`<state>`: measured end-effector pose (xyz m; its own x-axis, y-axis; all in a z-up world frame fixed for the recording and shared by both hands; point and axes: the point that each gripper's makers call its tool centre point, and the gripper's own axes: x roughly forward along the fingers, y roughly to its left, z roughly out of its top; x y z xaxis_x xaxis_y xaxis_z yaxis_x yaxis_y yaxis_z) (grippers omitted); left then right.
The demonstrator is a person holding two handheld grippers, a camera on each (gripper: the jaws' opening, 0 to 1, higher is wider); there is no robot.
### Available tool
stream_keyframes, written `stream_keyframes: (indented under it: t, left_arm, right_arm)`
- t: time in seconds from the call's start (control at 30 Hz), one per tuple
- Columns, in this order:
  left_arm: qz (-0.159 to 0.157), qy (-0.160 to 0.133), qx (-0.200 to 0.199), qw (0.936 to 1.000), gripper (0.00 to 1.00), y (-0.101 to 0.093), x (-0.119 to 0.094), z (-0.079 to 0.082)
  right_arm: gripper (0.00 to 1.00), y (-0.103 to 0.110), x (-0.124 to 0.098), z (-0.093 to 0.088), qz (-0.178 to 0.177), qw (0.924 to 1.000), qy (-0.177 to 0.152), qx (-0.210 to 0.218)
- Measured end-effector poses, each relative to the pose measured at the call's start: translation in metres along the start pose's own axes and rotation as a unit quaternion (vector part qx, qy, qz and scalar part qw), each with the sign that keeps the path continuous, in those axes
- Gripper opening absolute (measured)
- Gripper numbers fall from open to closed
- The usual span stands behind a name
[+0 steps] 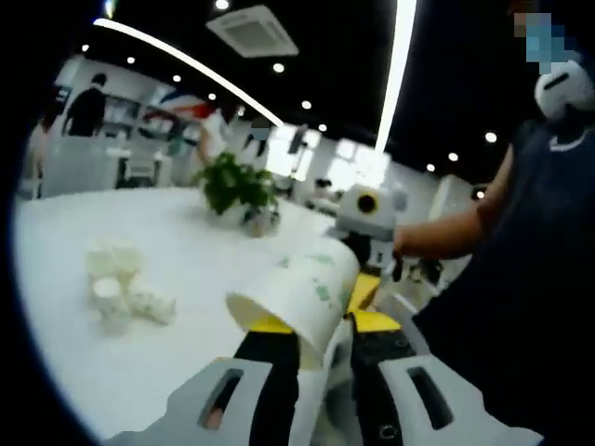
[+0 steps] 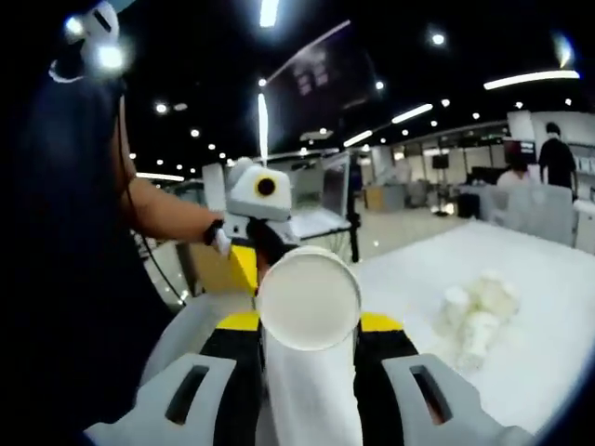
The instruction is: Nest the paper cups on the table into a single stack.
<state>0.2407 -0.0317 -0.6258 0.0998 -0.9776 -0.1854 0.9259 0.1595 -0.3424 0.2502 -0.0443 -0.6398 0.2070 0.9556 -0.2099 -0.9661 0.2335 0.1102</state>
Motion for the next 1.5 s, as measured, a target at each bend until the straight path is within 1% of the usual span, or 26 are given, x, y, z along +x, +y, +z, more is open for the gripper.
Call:
stream_keyframes:
  t: [0.13, 0.27, 0.47, 0.57, 0.67, 0.7, 0.77, 0.93, 0.97, 1.0, 1.1, 1.17, 1.23, 1.3, 1.33, 1.37, 1.4, 1.43, 1.47, 1.5]
  left_arm:
    - [-0.016, 0.008, 0.000, 0.9998, 0.06, -0.004, 0.001, 0.003]
    - [-0.046, 0.023, -0.003, 0.9987, 0.00, -0.014, 0.003, 0.002]
    - [-0.046, 0.036, -0.002, 0.9983, 0.00, -0.014, 0.005, 0.007]
    - [-0.041, 0.044, 0.000, 0.9982, 0.00, -0.010, 0.004, 0.006]
    - [-0.028, 0.057, 0.009, 0.9980, 0.00, -0.006, 0.003, 0.005]
    - [-0.023, 0.063, 0.012, 0.9977, 0.00, -0.003, 0.003, 0.004]
    - [-0.024, 0.072, 0.016, 0.9970, 0.00, -0.003, 0.003, 0.002]
    - [-0.031, 0.070, 0.017, 0.9969, 0.00, -0.008, 0.006, 0.006]
    - [-0.030, 0.069, 0.027, 0.9968, 0.00, -0.008, 0.007, 0.008]
    - [-0.027, 0.075, 0.033, 0.9963, 0.00, -0.006, 0.007, 0.007]
    - [-0.023, 0.108, 0.036, 0.9932, 0.00, -0.003, 0.007, 0.001]
    - [-0.014, 0.137, 0.047, 0.9894, 0.00, 0.002, 0.005, -0.002]
    - [-0.015, 0.141, 0.049, 0.9886, 0.00, 0.002, 0.006, 0.003]
    - [-0.006, 0.159, 0.046, 0.9862, 0.00, 0.007, 0.004, 0.005]
    - [-0.009, 0.176, 0.039, 0.9836, 0.00, 0.007, 0.002, 0.003]
    - [-0.005, 0.190, 0.029, 0.9814, 0.00, 0.008, 0.000, 0.001]
    - [0.006, 0.210, 0.027, 0.9772, 0.00, 0.013, -0.002, 0.000]
    - [0.017, 0.219, 0.037, 0.9748, 0.00, 0.018, -0.003, 0.000]
    - [0.026, 0.234, 0.054, 0.9704, 0.00, 0.022, -0.004, 0.001]
    - [0.029, 0.243, 0.058, 0.9678, 0.00, 0.023, -0.005, 0.001]
  right_arm:
    - [0.32, 0.000, -0.001, -0.001, 0.001, 1.0000, -0.001, 0.005]
    - [0.30, -0.001, -0.002, -0.002, -0.001, 1.0000, 0.001, 0.009]
    - [0.30, -0.002, -0.005, -0.003, -0.006, 0.9999, 0.003, 0.014]
    - [0.33, -0.006, -0.007, -0.002, -0.013, 0.9998, 0.001, 0.016]
    - [0.39, -0.009, -0.010, 0.000, -0.021, 0.9996, -0.003, 0.020]
    - [0.40, -0.010, -0.011, 0.001, -0.022, 0.9996, -0.006, 0.019]
    - [0.40, -0.011, -0.012, 0.003, -0.027, 0.9994, -0.010, 0.018]
    - [0.42, -0.011, -0.012, 0.008, -0.032, 0.9993, -0.017, 0.011]
    - [0.41, -0.009, -0.012, 0.008, -0.031, 0.9993, -0.018, 0.011]
    - [0.40, -0.009, -0.011, 0.009, -0.032, 0.9993, -0.019, 0.010]
    - [0.38, -0.011, -0.011, 0.009, -0.038, 0.9991, -0.019, 0.007]
    - [0.38, -0.012, -0.012, 0.009, -0.040, 0.9990, -0.019, 0.009]
    - [0.38, -0.014, -0.013, 0.009, -0.043, 0.9988, -0.019, 0.010]
    - [0.38, -0.016, -0.016, 0.007, -0.050, 0.9985, -0.019, 0.013]
    - [0.38, -0.018, -0.017, 0.006, -0.056, 0.9982, -0.019, 0.012]
    - [0.38, -0.021, -0.020, 0.003, -0.065, 0.9976, -0.017, 0.013]
    - [0.38, -0.023, -0.021, 0.001, -0.070, 0.9973, -0.015, 0.014]
    - [0.39, -0.025, -0.024, -0.001, -0.075, 0.9970, -0.014, 0.015]
    - [0.40, -0.026, -0.026, -0.002, -0.079, 0.9966, -0.013, 0.018]
    - [0.43, -0.028, -0.028, -0.004, -0.083, 0.9962, -0.012, 0.021]
